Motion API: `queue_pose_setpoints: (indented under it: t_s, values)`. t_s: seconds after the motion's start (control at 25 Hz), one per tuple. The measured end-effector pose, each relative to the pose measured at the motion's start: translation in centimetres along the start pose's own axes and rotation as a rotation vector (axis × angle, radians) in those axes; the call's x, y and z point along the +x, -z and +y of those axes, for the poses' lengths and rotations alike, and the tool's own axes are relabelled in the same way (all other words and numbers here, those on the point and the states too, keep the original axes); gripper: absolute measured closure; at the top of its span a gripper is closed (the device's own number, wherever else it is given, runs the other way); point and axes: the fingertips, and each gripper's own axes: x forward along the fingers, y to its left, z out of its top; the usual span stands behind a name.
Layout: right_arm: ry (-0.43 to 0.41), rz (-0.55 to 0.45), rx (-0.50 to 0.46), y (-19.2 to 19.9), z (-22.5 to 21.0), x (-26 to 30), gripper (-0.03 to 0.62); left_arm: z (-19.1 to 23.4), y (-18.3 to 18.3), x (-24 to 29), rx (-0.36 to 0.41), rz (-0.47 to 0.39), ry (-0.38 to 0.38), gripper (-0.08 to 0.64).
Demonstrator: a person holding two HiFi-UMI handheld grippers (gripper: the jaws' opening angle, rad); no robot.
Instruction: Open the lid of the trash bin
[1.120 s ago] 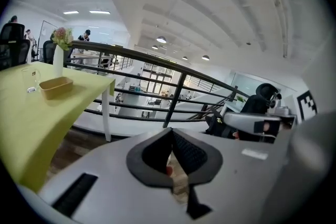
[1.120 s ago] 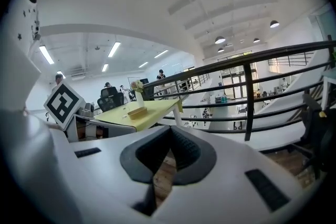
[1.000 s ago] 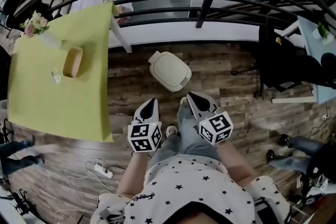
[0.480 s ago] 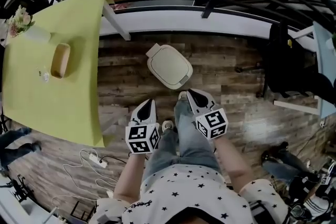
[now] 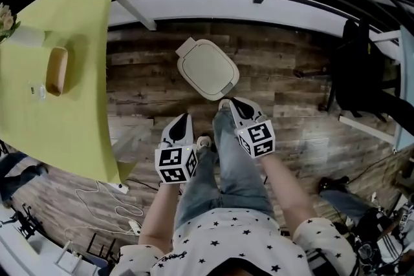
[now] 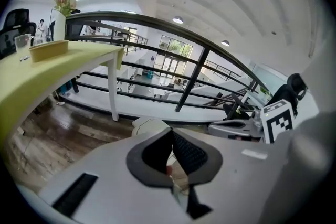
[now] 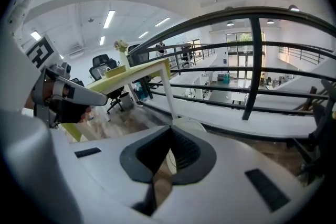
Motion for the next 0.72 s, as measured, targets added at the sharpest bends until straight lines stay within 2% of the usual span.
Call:
queue_pose_setpoints:
  t_s: [0.36, 0.72]
  values:
    - [0.034, 0.116, 0.006, 6.1, -3.8, 5.5, 0.598, 0.6, 2.1, 4.2, -0.001, 0.049, 0.008, 0.549]
    - [0.024, 0.25, 0.009, 12.6, -5.9, 10.5, 0.598, 1.6, 4.2, 7.7, -0.028, 0.091, 0.005, 0.549]
